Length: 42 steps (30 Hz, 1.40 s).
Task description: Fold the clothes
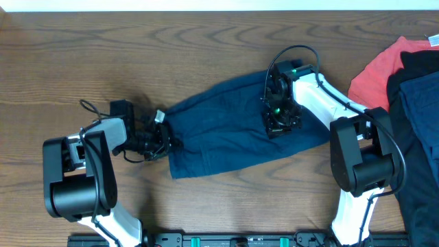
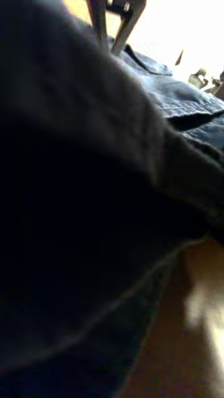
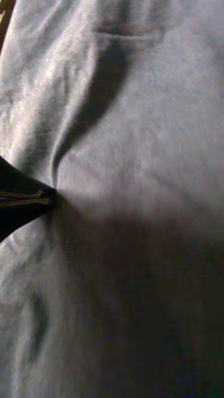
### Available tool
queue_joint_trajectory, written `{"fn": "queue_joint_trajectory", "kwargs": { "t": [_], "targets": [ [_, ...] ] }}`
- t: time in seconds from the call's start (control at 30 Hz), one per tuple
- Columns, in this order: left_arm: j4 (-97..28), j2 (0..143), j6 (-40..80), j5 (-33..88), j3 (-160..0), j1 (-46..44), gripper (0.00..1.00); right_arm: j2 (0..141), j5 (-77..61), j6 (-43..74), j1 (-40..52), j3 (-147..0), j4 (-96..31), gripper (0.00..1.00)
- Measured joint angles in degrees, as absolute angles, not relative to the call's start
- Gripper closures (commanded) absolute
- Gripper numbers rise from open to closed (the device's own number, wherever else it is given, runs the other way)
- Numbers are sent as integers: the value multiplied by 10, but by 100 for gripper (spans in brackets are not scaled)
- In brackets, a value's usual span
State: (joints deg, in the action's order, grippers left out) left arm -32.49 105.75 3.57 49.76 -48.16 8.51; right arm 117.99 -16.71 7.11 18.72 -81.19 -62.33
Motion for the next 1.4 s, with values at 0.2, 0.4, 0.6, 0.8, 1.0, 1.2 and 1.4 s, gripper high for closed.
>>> {"fn": "queue_joint_trajectory", "kwargs": {
  "t": [0.2, 0.4, 0.6, 0.8, 1.0, 1.2, 1.4],
  "targets": [
    [-562, 1044, 4, 371, -639, 85, 94, 1150, -166, 79, 186, -810, -623, 99],
    [-736, 1025, -7, 226, -852, 85, 94, 1044, -168, 88, 176, -810, -607, 99],
    [-793, 1022, -12, 173, -987, 66, 94, 988, -167, 101, 154, -811, -604, 99],
    [-799, 1021, -12, 142, -1034, -12, 94, 988, -163, 114, 144, -810, -607, 99],
    [-805, 1021, 0, 69, -1037, -58, 94, 990, -144, 122, 144, -810, -602, 99],
    [-804, 1021, 16, 40, -1037, -47, 94, 1026, -144, 124, 146, -810, -562, 98],
    [-803, 1021, 24, 34, -1037, -39, 94, 1117, -173, 97, 182, -809, -560, 99]
  ]
}}
